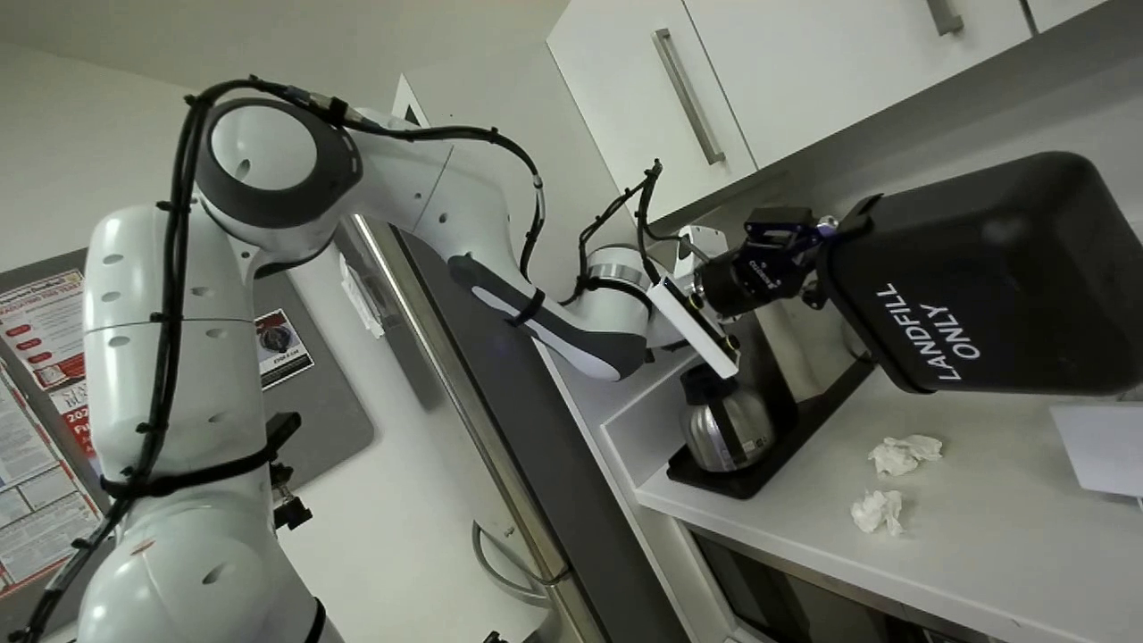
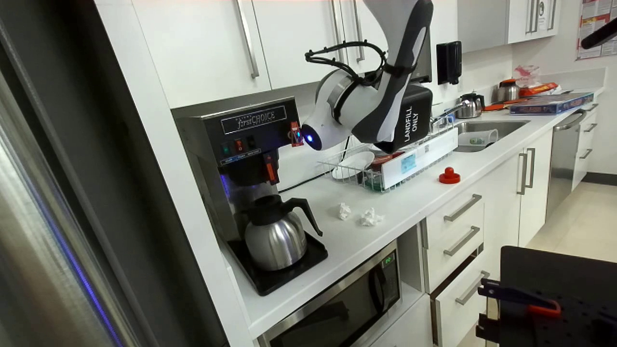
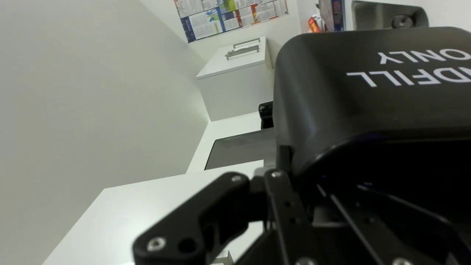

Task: Pour the contents from black bin onto the countertop

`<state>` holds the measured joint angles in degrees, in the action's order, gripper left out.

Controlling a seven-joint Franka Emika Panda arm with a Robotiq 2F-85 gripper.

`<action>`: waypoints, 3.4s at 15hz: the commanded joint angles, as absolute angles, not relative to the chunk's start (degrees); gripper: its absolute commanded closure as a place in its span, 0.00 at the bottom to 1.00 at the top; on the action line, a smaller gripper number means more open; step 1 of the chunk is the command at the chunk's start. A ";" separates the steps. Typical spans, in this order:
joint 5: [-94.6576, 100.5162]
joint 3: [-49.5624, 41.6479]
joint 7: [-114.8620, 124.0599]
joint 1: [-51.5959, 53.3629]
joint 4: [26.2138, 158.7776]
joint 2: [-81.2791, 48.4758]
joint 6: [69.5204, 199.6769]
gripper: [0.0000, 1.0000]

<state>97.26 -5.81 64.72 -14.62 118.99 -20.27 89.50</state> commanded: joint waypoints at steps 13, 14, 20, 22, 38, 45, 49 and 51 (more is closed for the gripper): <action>80.92 -10.31 61.99 -16.29 123.69 -6.70 119.21 0.98; 79.90 -10.71 61.99 -16.35 123.80 -6.23 121.31 0.98; 73.12 -12.94 58.41 -16.61 124.23 -4.40 133.61 0.98; 69.76 -13.56 55.04 -17.06 124.55 -4.04 138.98 0.98; 49.85 -15.77 40.43 -19.88 117.85 -13.61 153.84 0.98; 13.31 -7.87 9.22 -27.08 109.24 -23.55 162.50 0.98; 9.64 -12.60 6.88 -22.63 108.46 -24.61 162.02 0.94; 9.83 -13.43 7.12 -21.65 107.14 -25.51 161.98 0.94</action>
